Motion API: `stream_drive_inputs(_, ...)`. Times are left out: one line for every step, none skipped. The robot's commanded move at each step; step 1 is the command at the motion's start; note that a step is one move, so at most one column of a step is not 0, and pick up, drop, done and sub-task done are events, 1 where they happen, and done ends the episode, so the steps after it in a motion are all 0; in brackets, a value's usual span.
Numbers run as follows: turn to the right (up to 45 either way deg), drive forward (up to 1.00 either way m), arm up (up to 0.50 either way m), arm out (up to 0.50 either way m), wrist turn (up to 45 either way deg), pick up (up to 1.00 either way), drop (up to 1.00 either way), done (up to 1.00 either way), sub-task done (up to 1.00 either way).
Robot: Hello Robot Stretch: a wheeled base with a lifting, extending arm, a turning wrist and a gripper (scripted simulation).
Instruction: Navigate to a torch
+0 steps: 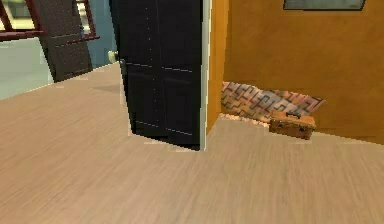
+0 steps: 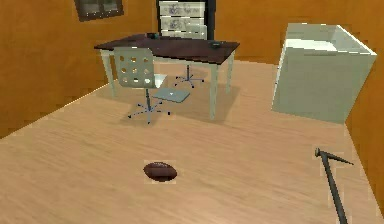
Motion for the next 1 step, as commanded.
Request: stream_drive_inputs(-3.0,0.0,0.0,0.0,0.0,0.0,0.0,0.0,0.0)
